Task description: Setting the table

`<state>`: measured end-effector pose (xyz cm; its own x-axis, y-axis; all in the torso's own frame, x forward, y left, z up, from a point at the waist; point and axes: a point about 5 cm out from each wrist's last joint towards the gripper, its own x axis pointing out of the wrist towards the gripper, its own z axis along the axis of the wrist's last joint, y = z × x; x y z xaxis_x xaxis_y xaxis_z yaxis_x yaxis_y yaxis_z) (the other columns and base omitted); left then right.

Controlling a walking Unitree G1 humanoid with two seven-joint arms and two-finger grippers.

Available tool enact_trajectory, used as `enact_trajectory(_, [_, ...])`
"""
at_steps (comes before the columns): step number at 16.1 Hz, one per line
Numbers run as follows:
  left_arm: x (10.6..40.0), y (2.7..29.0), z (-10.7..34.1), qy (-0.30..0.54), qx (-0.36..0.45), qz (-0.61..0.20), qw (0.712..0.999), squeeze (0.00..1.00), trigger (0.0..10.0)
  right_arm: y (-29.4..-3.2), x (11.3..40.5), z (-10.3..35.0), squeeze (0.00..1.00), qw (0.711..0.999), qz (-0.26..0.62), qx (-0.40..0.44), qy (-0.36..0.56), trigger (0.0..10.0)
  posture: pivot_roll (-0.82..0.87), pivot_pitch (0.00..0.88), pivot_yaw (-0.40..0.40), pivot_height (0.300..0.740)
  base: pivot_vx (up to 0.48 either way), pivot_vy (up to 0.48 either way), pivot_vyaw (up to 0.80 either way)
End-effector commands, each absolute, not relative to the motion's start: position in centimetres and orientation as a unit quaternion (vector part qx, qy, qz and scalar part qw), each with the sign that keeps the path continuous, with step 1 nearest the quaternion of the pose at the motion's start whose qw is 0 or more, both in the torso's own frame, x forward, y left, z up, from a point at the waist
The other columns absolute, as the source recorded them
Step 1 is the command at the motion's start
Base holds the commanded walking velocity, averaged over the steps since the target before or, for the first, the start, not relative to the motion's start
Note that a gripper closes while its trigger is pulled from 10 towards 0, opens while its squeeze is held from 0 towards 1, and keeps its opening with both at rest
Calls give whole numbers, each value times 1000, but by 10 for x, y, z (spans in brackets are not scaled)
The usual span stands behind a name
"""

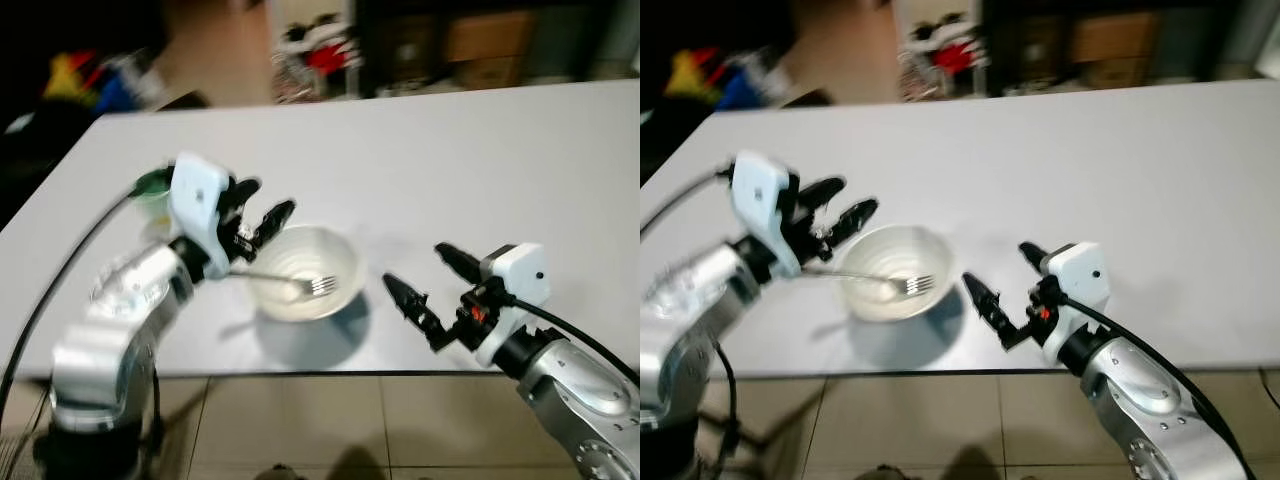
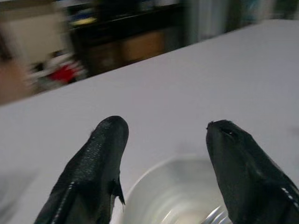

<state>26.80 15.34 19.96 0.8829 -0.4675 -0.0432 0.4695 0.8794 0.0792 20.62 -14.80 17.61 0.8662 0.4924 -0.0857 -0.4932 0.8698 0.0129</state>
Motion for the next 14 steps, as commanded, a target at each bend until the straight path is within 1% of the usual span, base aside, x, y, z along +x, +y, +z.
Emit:
enact_trajectory(1, [263,157,200,-2,47,-207,977,600,10000,-147,208,177,855,972,235,-4,29,10000,25,0,115,740,0,0,800])
enact_trajectory(2, [259,155,196,-2,51,-201,978,580,10000,-146,209,177,1000,974,225,0,26,10000,31,0,97,740,0,0,800])
enact_trajectory(3, [252,150,191,1,57,-200,978,384,10000,-146,212,176,1000,977,210,-5,19,10000,29,0,94,740,0,0,800])
enact_trajectory(4, [249,149,187,10,62,-193,979,243,10000,-148,215,176,1000,979,201,-29,6,10000,30,0,94,740,0,0,800])
enact_trajectory(5, [247,149,185,13,59,-181,982,243,10000,-149,217,174,1000,980,195,-34,3,10000,32,0,94,740,0,0,800])
enact_trajectory(6, [244,149,184,13,45,-166,985,239,10000,-151,218,174,1000,982,188,-19,-5,10000,32,0,94,740,0,0,800])
enact_trajectory(8, [243,150,183,14,24,-147,989,239,10000,-153,218,178,1000,984,175,-15,-12,10000,35,0,87,740,0,0,800])
enact_trajectory(11, [248,151,184,3,42,-129,991,227,10000,-151,219,176,1000,987,161,12,-1,10000,36,0,85,740,0,0,800])
enact_trajectory(12, [251,148,185,4,41,-139,989,212,10000,-150,220,175,1000,986,164,13,3,10000,38,0,91,740,0,0,800])
enact_trajectory(13, [253,145,186,1,51,-148,988,133,10000,-148,219,172,1000,985,173,10,6,10000,33,0,98,740,0,0,800])
enact_trajectory(14, [254,143,186,0,48,-149,988,94,10000,-146,218,172,1000,983,181,9,6,10000,33,0,99,740,0,0,800])
